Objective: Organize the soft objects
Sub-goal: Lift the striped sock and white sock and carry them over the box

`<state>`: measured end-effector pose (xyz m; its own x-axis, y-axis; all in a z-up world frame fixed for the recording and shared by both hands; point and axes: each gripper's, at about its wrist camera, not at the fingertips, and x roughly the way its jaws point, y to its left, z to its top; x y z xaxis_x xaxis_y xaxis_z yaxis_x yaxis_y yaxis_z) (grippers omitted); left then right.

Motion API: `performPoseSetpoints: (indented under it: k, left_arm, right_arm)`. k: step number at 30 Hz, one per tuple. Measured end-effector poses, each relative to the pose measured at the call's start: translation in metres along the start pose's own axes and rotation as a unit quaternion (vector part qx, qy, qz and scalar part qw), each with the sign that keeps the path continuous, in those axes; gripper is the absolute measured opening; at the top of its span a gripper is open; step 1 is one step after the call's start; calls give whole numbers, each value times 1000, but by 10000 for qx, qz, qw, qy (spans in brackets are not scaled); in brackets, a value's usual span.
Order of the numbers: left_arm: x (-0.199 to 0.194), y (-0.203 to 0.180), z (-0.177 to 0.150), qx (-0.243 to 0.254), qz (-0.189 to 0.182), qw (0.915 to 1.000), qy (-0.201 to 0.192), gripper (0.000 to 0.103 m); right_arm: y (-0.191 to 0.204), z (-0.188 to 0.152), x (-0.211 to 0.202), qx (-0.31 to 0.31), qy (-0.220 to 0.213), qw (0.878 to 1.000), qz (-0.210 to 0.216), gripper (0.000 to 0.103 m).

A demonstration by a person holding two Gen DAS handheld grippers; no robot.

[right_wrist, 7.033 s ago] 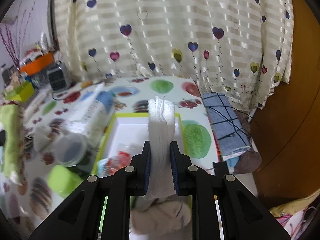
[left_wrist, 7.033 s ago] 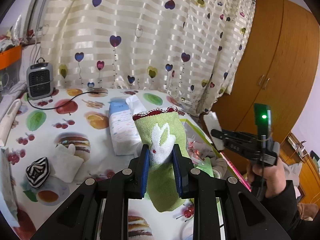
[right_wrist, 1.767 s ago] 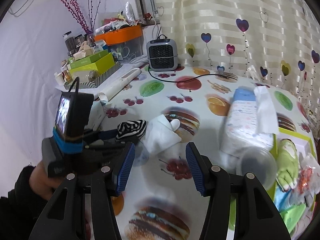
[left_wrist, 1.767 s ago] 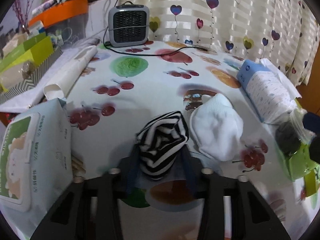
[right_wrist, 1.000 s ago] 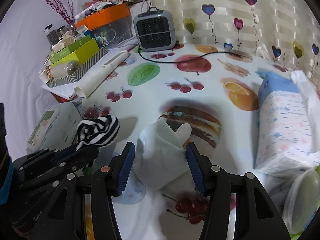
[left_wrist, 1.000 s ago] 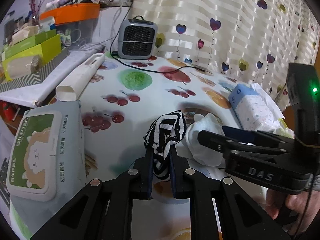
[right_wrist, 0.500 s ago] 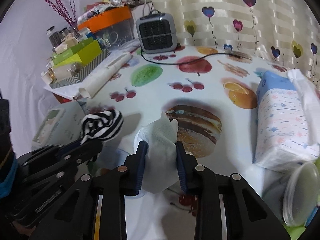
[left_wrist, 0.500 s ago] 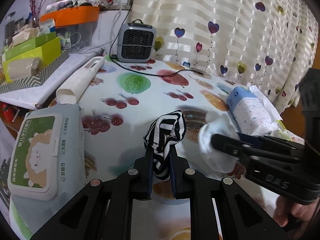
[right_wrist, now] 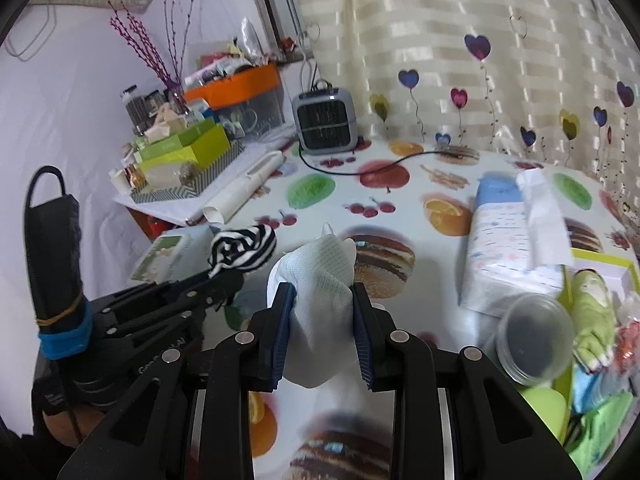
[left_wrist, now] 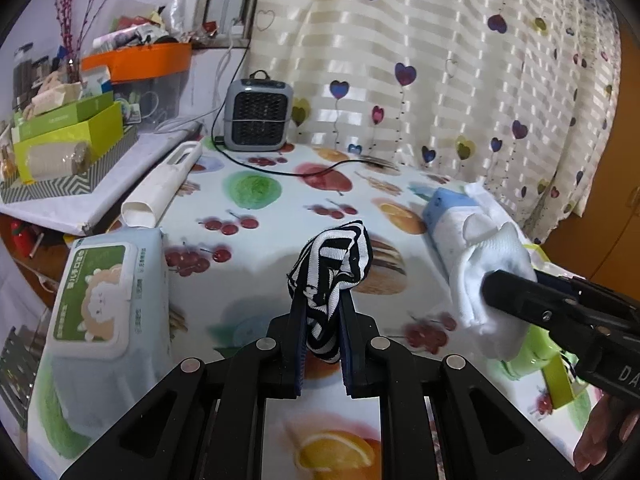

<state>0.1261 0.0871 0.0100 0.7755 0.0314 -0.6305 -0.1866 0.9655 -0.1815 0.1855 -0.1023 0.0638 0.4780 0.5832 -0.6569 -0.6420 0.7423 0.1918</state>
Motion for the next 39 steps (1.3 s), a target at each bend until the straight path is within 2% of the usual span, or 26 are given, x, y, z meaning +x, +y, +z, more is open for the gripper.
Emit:
performPoseSetpoints:
  k: [19, 39]
  left_arm:
    - [-58, -47, -8, 303, -365, 9985, -261, 13]
    - [-65, -91, -12, 617, -776, 9949, -207, 13]
  right_arm:
    - [-2, -21, -77, -32, -516, 9987, -43, 30]
    - [-27, -35, -111, 197, -768, 9966, -202, 30]
